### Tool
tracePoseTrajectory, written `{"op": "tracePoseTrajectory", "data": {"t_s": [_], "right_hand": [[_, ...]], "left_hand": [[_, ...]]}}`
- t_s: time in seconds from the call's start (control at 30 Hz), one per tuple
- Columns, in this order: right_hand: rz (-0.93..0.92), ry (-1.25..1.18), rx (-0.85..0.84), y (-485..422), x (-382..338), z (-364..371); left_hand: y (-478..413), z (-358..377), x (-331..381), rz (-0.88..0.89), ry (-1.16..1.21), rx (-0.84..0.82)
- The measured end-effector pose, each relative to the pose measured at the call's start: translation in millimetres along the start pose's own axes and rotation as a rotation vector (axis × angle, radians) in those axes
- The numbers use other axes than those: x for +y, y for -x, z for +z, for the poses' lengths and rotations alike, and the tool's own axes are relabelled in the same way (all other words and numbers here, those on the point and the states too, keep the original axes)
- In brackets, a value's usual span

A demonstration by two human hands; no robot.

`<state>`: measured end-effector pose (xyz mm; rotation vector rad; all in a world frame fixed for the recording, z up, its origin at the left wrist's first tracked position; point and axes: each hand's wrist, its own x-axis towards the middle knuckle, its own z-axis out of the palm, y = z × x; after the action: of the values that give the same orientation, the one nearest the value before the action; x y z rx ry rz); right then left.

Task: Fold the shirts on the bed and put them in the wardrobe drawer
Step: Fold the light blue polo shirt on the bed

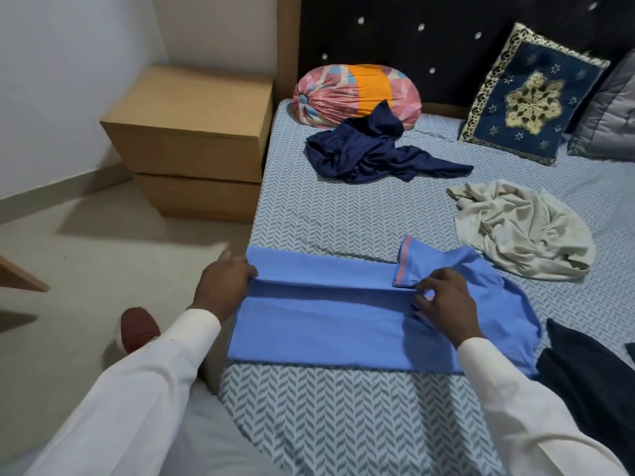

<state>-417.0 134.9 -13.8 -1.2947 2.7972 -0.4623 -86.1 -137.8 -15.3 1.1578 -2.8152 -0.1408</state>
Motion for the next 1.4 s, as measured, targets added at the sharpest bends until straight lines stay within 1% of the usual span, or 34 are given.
{"op": "tracePoseTrajectory", "data": {"t_s": [0.07, 0.13, 0.2, 0.27, 0.3, 0.33, 0.4, 0.47, 0.5, 0.57, 0.63, 0.7, 0.77, 0.83, 0.9, 0.93, 0.97, 1.03, 1.07, 1.1, 1.13, 1.2, 1.27, 1.3, 1.33, 1.4], "right_hand": [[0.049, 0.005, -0.021, 3.8, -0.6, 2.8], [0.036, 0.039, -0.051, 4.8, -2.6, 4.7], [0.015, 0.041, -0.020, 3.1, -9.3, 7.6], [-0.006, -0.010, 0.089, -0.7, -25.0, 11.0], [-0.036, -0.023, 0.120, -5.0, -33.9, 15.0], [-0.060, -0.010, 0.114, -9.9, -43.9, 19.8], [-0.050, 0.106, -0.001, -25.1, -57.7, 30.2], [0.048, 0.252, -0.147, -41.7, -65.7, 36.0], [0.118, 0.277, -0.186, -49.4, -66.9, 36.0], [0.283, 0.243, -0.232, -65.1, -61.9, 31.8], [0.387, 0.185, -0.232, -78.4, -47.4, 23.8], [0.475, 0.049, -0.157, -81.7, -31.7, 5.3], [0.648, -0.188, 0.010, -68.9, -11.9, -14.2], [0.829, -0.529, 0.229, -45.0, 16.4, -27.8], [0.963, -0.893, 0.421, -16.7, 39.0, -26.6], [0.992, -1.050, 0.511, -2.7, 45.7, -23.2], [1.002, -1.154, 0.579, 11.1, 51.0, -20.1], [1.005, -1.231, 0.687, 34.1, 54.7, -18.8], [1.038, -1.187, 0.723, 42.8, 56.0, -18.5], [1.069, -1.064, 0.742, 48.2, 59.5, -19.3], [1.061, -0.909, 0.747, 50.0, 62.9, -22.3], [0.957, -0.688, 0.719, 41.3, 66.8, -30.8], [0.795, -0.559, 0.640, 18.9, 67.1, -38.6], [0.711, -0.488, 0.552, 3.9, 69.7, -39.1], [0.639, -0.420, 0.416, -11.0, 70.8, -41.1], [0.535, -0.291, 0.072, -38.5, 76.2, -40.5]], "left_hand": [[7.3, -0.9, 5.6, 0.003, -0.066, -0.022], [12.2, -3.2, 13.3, -0.010, -0.144, -0.059], [15.7, 4.2, 22.0, -0.033, -0.163, -0.046], [19.8, 14.7, 39.9, 0.003, -0.021, -0.045], [22.1, 21.8, 53.2, 0.053, 0.069, -0.078], [25.3, 27.7, 69.1, 0.094, 0.146, -0.159], [28.8, 38.3, 100.4, 0.119, 0.228, -0.339], [31.7, 46.8, 120.3, 0.123, 0.196, -0.421], [32.0, 51.3, 124.6, 0.118, 0.164, -0.445], [33.3, 55.8, 126.5, 0.106, 0.109, -0.464], [34.2, 55.3, 127.1, 0.109, 0.092, -0.484], [33.8, 54.0, 128.0, 0.109, 0.090, -0.495], [33.4, 53.7, 127.7, 0.111, 0.085, -0.495], [34.0, 53.5, 130.2, 0.111, 0.087, -0.496], [34.3, 52.8, 129.9, 0.103, 0.088, -0.503], [34.0, 52.1, 129.8, 0.101, 0.084, -0.511], [33.8, 51.0, 130.1, 0.100, 0.078, -0.520], [34.2, 47.9, 130.9, 0.093, 0.063, -0.531], [34.1, 46.8, 131.0, 0.089, 0.049, -0.531], [34.2, 45.4, 131.1, 0.085, 0.030, -0.531], [33.7, 43.9, 132.0, 0.081, 0.012, -0.530], [31.2, 39.6, 133.6, 0.076, -0.009, -0.532], [28.0, 35.4, 135.1, 0.075, -0.023, -0.539], [26.6, 34.4, 135.8, 0.072, -0.026, -0.546], [25.4, 33.5, 136.7, 0.067, -0.030, -0.553], [23.3, 32.3, 138.4, 0.055, -0.040, -0.566]]}}
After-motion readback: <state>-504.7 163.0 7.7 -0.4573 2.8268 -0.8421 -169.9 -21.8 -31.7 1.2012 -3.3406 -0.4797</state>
